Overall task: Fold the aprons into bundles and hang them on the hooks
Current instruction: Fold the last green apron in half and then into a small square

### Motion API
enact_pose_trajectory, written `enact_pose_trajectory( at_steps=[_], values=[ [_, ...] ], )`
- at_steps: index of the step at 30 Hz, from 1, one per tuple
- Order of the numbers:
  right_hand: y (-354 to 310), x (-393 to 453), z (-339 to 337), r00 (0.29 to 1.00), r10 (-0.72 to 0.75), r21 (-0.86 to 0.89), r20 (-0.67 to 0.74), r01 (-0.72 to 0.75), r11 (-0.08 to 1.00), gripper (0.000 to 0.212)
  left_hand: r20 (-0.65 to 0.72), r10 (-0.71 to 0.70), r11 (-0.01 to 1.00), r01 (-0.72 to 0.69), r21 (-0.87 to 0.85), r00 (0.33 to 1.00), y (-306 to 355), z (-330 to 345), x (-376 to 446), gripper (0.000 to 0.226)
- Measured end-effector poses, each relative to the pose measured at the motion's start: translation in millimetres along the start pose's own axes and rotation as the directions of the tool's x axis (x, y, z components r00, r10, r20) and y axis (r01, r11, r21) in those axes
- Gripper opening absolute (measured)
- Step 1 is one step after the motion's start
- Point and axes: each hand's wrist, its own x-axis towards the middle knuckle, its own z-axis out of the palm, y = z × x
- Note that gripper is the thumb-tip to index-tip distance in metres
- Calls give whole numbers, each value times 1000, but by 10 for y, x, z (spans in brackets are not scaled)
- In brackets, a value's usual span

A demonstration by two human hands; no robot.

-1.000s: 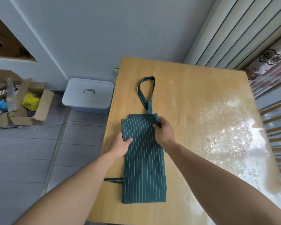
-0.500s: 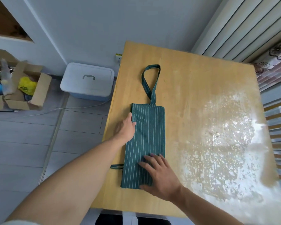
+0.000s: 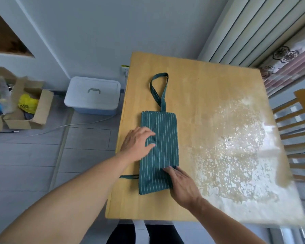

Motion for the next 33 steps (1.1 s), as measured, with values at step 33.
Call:
enact_pose_trajectory(
  at_steps=[33],
  values=[
    [158,680,-349,748,622,598,231,-614,516,12,332,-400,630,519,-578,855,-63,159,-105,71]
  ],
)
